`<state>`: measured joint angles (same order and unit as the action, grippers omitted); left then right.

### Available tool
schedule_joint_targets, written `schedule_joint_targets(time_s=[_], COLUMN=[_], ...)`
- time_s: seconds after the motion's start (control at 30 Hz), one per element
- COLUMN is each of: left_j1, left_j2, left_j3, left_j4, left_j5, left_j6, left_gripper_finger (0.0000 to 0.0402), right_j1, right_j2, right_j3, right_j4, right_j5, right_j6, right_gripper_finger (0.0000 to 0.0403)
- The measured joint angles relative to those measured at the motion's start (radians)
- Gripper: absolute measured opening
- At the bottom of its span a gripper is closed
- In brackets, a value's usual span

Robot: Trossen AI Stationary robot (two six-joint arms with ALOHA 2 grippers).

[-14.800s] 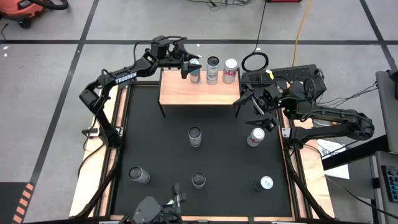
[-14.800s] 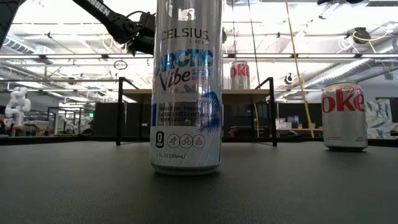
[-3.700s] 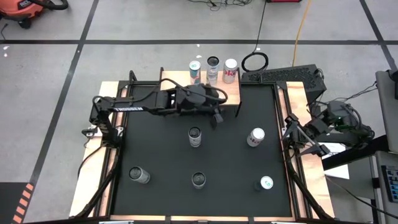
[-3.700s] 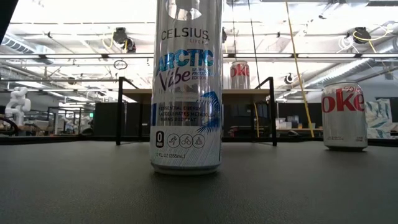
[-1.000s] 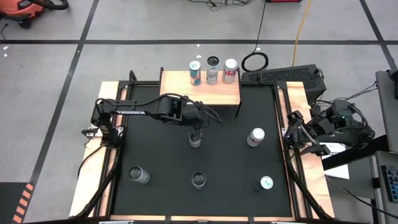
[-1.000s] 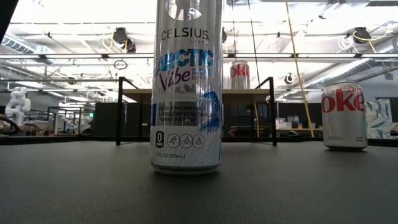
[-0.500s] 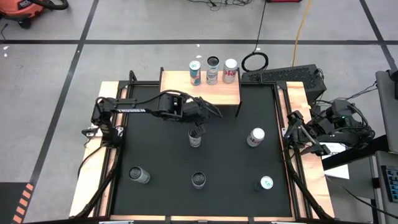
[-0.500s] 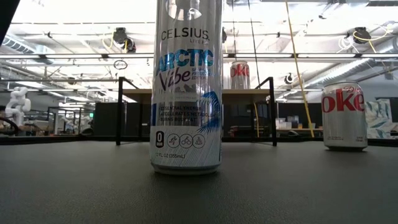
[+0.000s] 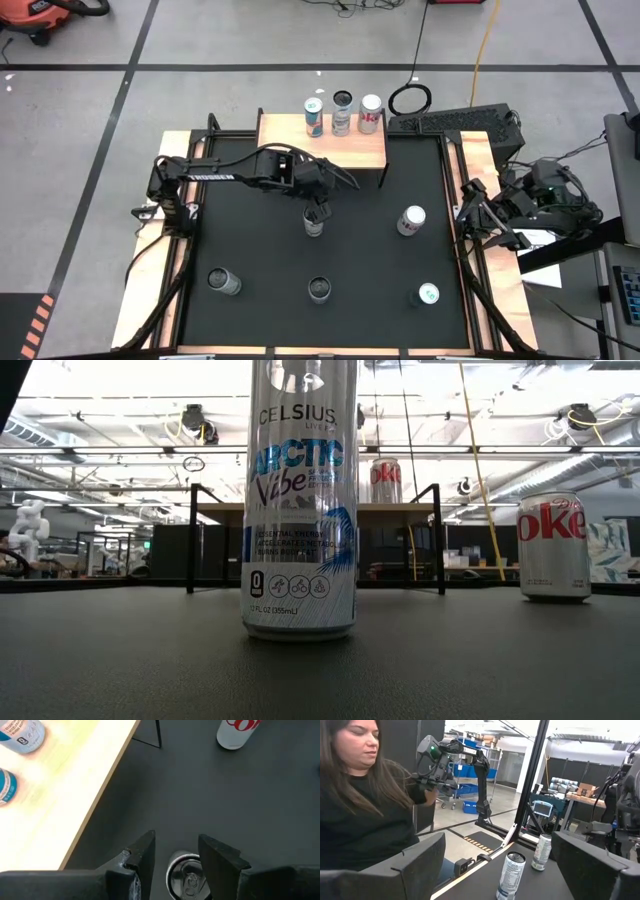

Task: Place canned beverage on shelf
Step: Put the top right white and black soda can on the shelf

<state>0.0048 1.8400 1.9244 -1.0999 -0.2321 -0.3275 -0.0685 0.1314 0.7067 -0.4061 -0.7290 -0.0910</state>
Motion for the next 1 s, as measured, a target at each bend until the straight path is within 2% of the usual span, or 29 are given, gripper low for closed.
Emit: schedule_joint_targets(time_s=[0.37, 0.77, 1.0], left_j1=[0.0, 0.008, 0.031], left_j2=[0.0, 0.0, 0.0], left_j3=[0.0, 0.0, 0.0], left_j4=[0.068, 0.201, 0.186], left_j5=[-0.008, -0.032, -0.031], left_j6=[-0.004, -0.005, 0.032], left_gripper_finger=[0.0155, 0.0155, 0.0155], right_j1=[0.0, 0.0, 0.0], right_j2=[0.0, 0.0, 0.0], right_j3=[0.0, 0.0, 0.0], right_j4=[-0.003, -0.003, -0.003], right_j5=[0.0, 0.0, 0.0], right_j6=[0.089, 0.079, 0.079], right_gripper_finger=[0.0345, 0.0345, 0.0345])
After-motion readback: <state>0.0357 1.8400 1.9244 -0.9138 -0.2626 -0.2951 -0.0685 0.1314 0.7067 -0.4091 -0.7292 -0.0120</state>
